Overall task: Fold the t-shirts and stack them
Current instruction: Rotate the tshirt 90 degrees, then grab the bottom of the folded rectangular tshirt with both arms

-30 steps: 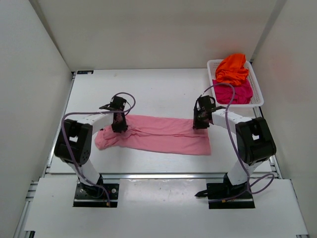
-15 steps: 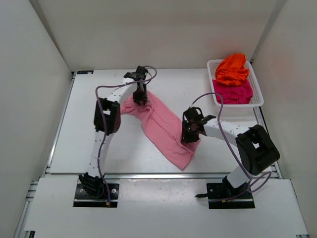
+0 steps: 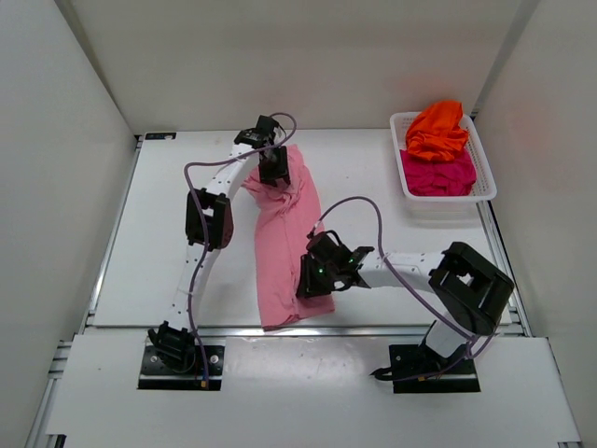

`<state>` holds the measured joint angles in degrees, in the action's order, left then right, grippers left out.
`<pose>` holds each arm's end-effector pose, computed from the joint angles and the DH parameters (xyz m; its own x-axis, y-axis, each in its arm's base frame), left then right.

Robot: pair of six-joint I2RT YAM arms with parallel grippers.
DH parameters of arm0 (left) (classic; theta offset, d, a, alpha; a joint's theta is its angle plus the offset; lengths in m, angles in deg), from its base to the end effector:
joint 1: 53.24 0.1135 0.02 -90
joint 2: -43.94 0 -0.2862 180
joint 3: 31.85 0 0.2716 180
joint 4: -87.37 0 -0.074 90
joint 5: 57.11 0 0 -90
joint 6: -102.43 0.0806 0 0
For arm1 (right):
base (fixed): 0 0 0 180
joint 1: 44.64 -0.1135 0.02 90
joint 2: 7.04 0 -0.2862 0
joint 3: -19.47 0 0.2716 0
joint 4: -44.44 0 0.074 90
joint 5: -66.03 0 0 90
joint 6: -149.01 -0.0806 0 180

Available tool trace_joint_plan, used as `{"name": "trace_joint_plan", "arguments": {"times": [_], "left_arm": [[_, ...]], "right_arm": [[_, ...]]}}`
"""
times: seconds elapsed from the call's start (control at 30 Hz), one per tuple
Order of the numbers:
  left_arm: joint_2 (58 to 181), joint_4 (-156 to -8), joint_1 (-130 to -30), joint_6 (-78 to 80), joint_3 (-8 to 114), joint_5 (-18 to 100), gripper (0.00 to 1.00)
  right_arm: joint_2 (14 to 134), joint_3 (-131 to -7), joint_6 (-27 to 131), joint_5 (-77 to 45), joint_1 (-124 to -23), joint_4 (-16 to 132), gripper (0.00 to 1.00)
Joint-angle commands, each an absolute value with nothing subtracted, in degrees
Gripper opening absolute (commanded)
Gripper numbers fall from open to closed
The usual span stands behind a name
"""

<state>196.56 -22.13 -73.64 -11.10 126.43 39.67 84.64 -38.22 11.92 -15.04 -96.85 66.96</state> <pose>0.5683 -0.2215 0.1325 -0.9348 -0.0753 -0.3471 0.0218 0.9633 -0.2677 0.1974 0.2751 0.1196 -0.9582 -0.0549 -0.2809 -0.1930 0.8488 0.4923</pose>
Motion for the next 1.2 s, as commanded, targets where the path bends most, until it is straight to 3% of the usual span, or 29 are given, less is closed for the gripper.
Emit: {"name": "trace_joint_plan", "arguments": {"times": [0.0,0.3,0.53,0.67,0.73,0.83,0.9,1.07,1.17], "left_arm": [[198.28,-28.69,-72.23,-14.20,126.90,43.17,0.57],[197.93,-39.06,-71.00,-15.79,130.49,47.82,0.56],[180.63,-54.64,-69.85,-15.44,121.64,49.49,0.64],[165.44,-49.13,-70.29,-16.40,105.08,50.39,0.64],[152.12,-46.65,-73.09,-15.88,91.27,45.32,0.65],[133.23,-49.53,-77.22,-18.41,60.46,37.57,0.65],[124.30,-49.89,-78.55,-20.35,48.67,37.10,0.65],[108.67,-42.42,-86.98,-20.97,33.84,32.98,0.66],[100.49,-43.29,-85.77,-23.16,22.25,35.51,0.67]], "right_arm": [[86.04,-35.57,8.57,-15.45,-99.83,63.01,0.27],[81.21,-32.40,17.78,-19.22,-98.88,57.56,0.29],[75.67,-39.69,31.57,-19.49,-95.53,62.12,0.35],[72.60,-44.96,33.43,-19.84,-94.65,65.98,0.36],[70.67,-46.46,32.21,-21.59,-93.69,70.62,0.39],[66.29,-42.18,28.52,-20.29,-90.53,74.15,0.40],[62.50,-38.06,25.88,-18.71,-88.24,74.78,0.40],[53.88,-30.92,23.16,-17.29,-85.78,77.68,0.42],[52.82,-25.83,20.87,-16.68,-87.35,76.89,0.43]]}}
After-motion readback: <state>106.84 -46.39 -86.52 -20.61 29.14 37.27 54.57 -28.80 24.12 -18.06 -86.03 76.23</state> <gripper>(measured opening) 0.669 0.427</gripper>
